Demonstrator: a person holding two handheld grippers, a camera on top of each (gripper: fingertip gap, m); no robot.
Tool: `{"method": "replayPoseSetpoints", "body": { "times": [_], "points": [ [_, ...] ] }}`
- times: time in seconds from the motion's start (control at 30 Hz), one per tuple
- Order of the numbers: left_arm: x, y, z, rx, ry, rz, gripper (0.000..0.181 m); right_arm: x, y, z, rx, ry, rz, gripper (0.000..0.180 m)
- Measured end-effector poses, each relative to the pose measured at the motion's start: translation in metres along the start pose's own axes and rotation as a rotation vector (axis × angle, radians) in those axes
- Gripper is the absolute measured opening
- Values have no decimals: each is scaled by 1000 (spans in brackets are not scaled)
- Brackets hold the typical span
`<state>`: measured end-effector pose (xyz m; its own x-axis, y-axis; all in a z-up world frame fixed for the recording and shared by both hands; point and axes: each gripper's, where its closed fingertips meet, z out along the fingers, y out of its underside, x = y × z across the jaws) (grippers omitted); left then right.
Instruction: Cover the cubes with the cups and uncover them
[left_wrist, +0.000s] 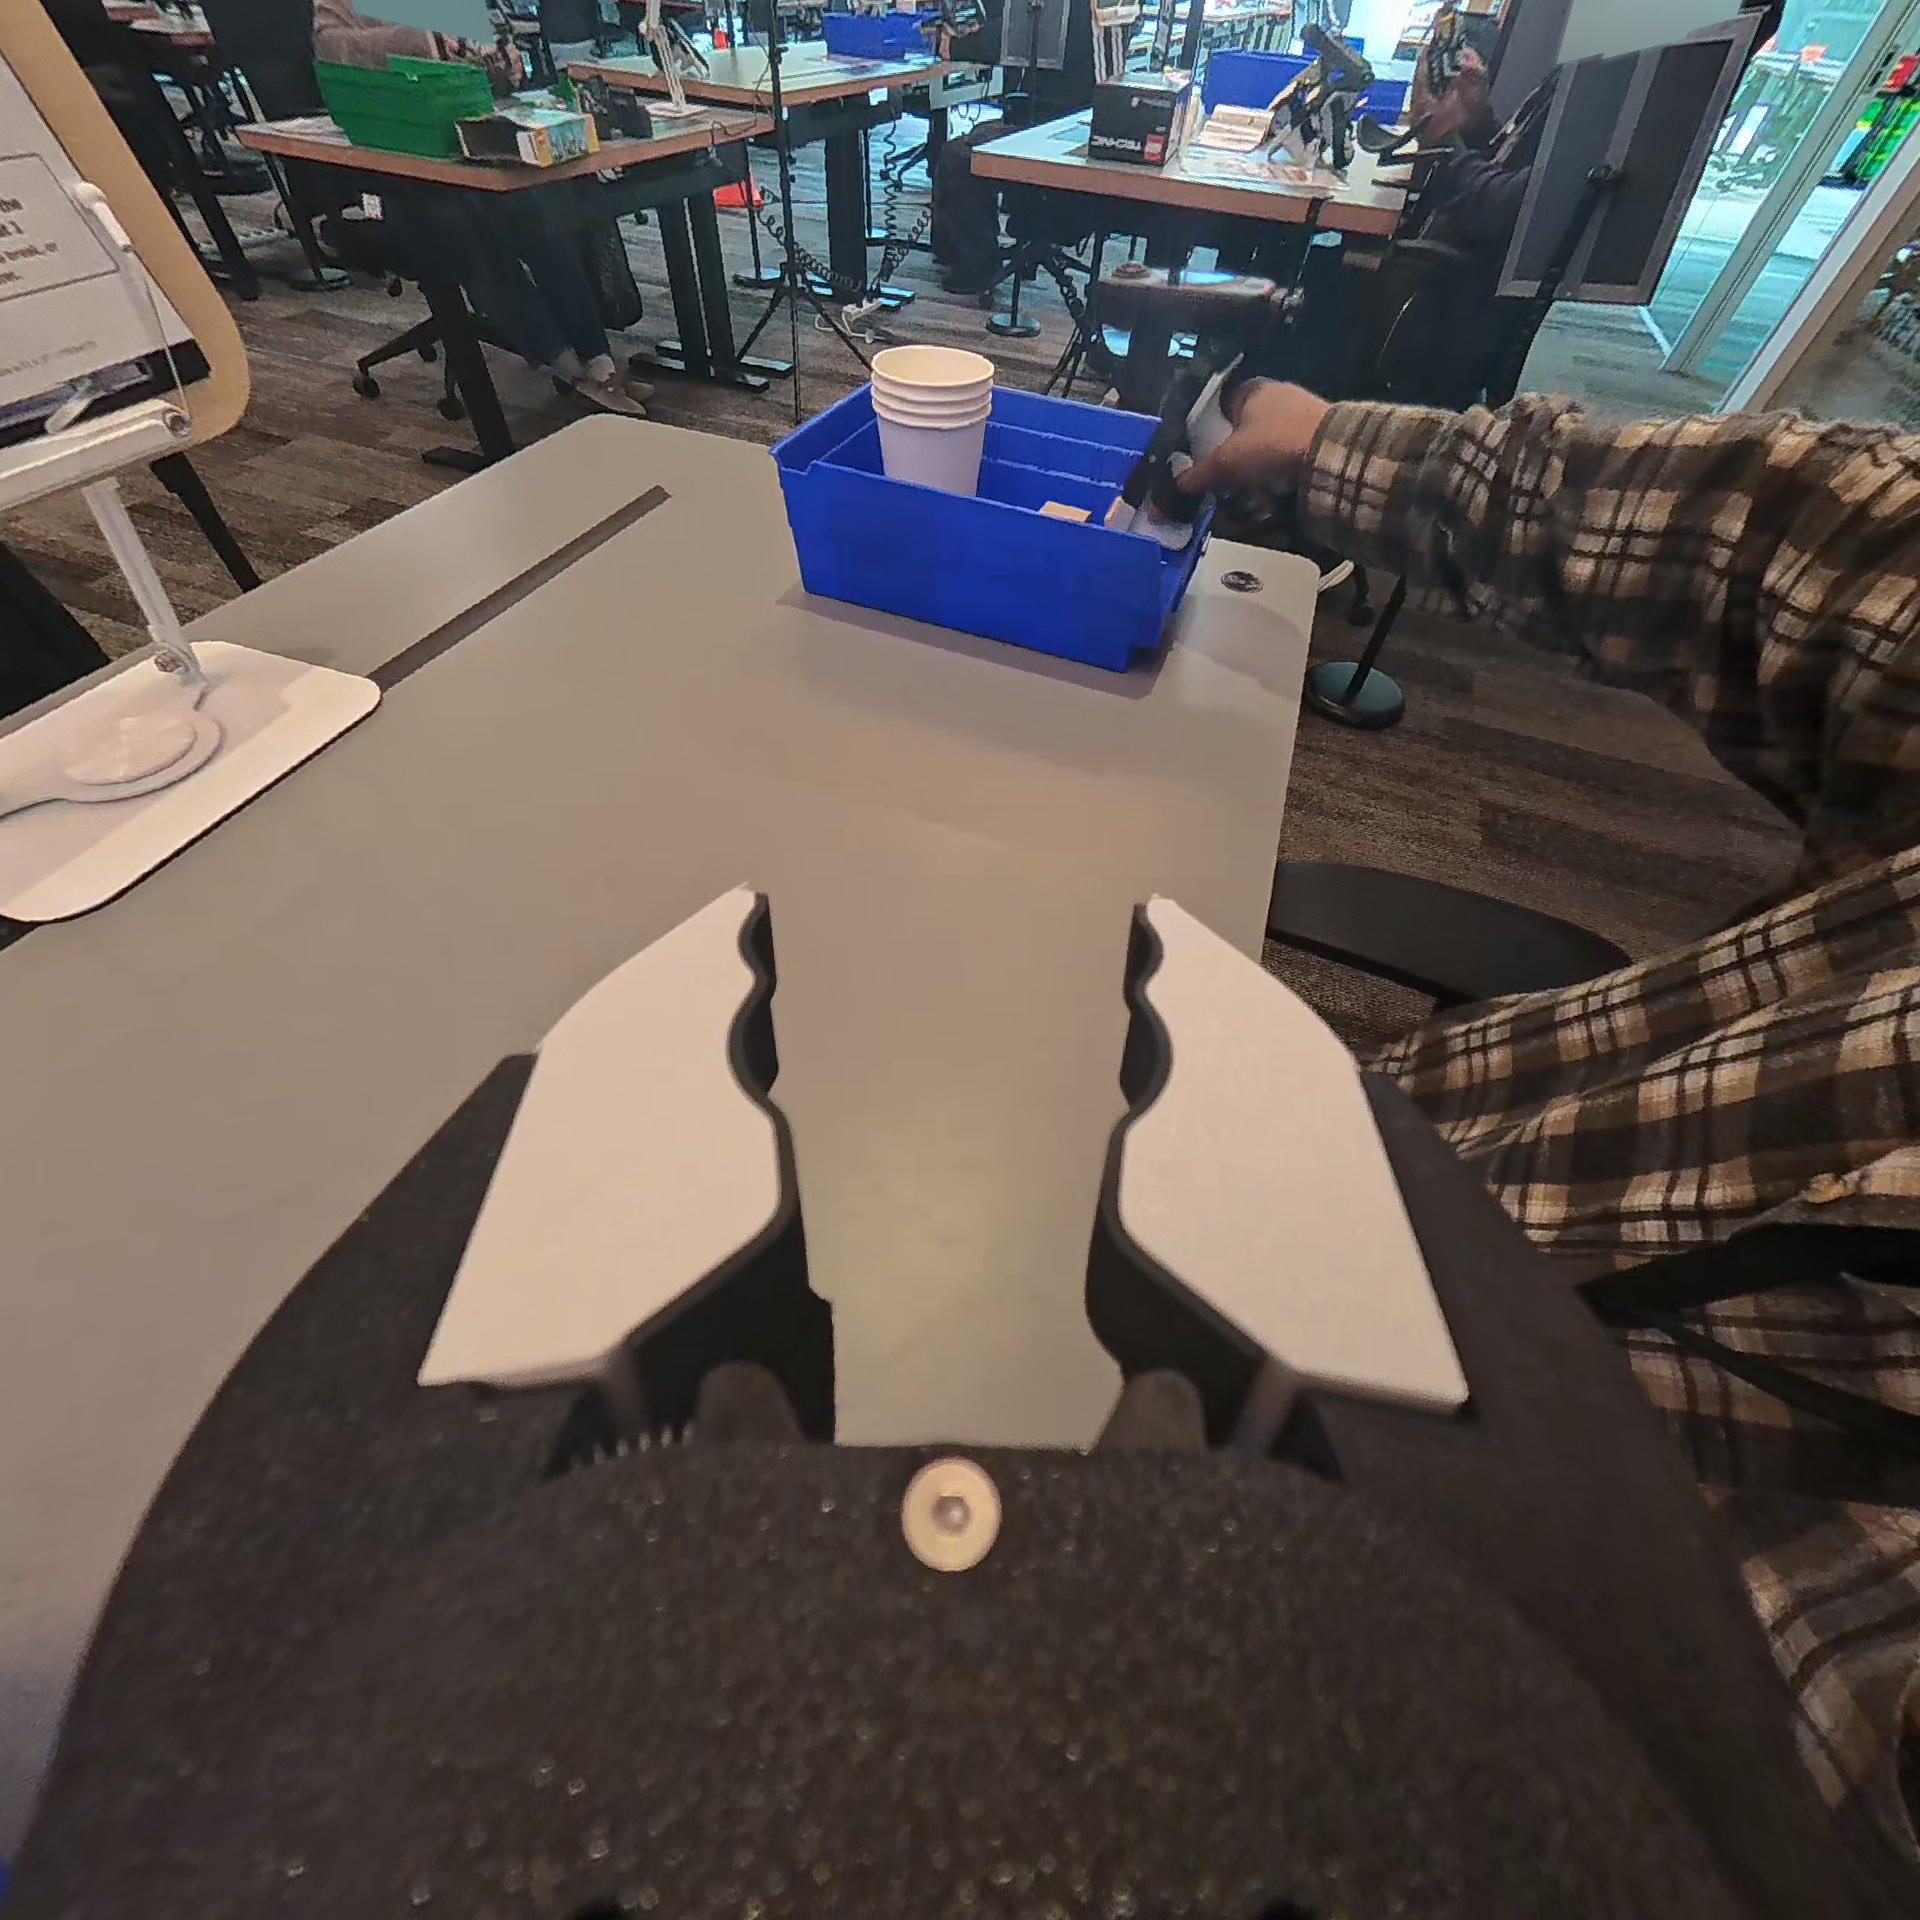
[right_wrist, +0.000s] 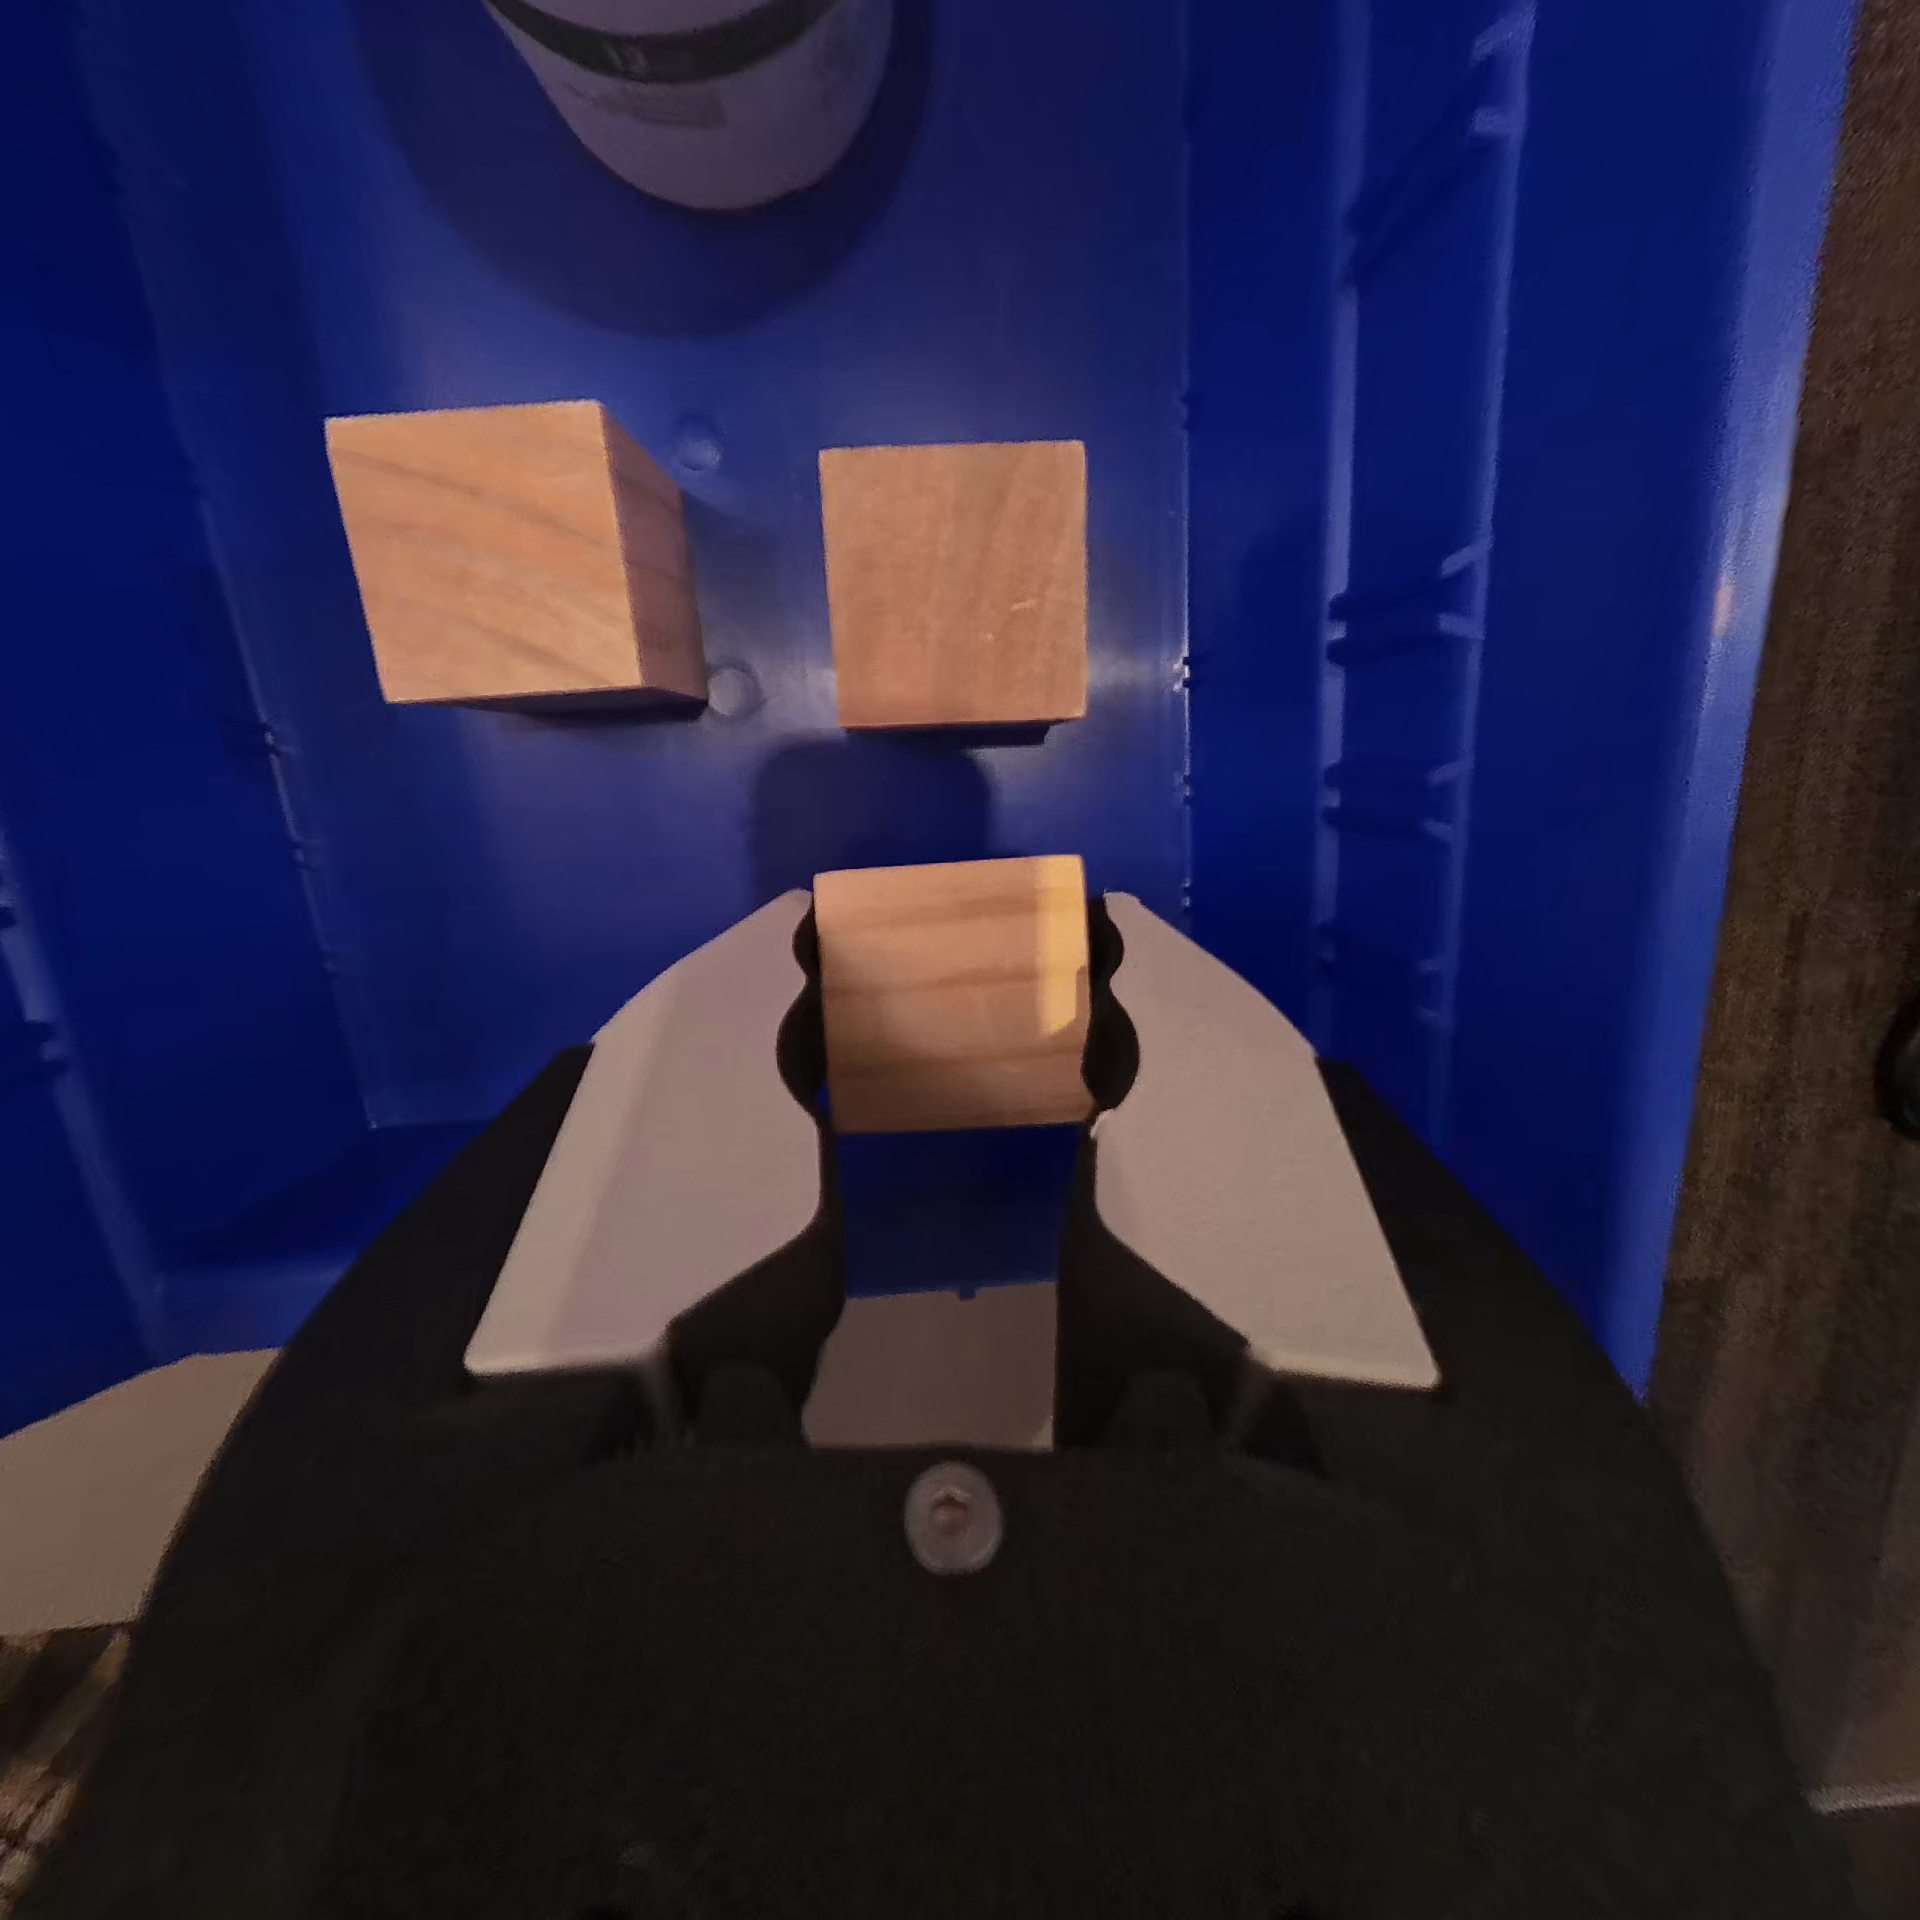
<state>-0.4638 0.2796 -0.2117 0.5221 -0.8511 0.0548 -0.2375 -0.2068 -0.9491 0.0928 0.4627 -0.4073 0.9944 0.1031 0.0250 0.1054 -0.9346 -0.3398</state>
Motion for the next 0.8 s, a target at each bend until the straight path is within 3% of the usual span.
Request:
{"method": "replayPoseSetpoints", "body": {
  "times": [0.17,0.33,0.53,0.67,0.8],
  "points": [
    [1,0,0,1,5,0,64,1,-1,2,0,11,17,49],
    [3,-1,0,3,6,5,64,4,0,-6,-32,56,-8,67],
    [2,-4,-6,14,1,8,64,-18,-29,-61,40,39,-74,76],
    [-7,-9,-21,45,-44,1,64,-91,-82,-124,209,-5,-305,79],
    [-17,-13,-42,80,-103,-8,64,-233,-113,-151,342,-189,-657,85]
  ]
}}
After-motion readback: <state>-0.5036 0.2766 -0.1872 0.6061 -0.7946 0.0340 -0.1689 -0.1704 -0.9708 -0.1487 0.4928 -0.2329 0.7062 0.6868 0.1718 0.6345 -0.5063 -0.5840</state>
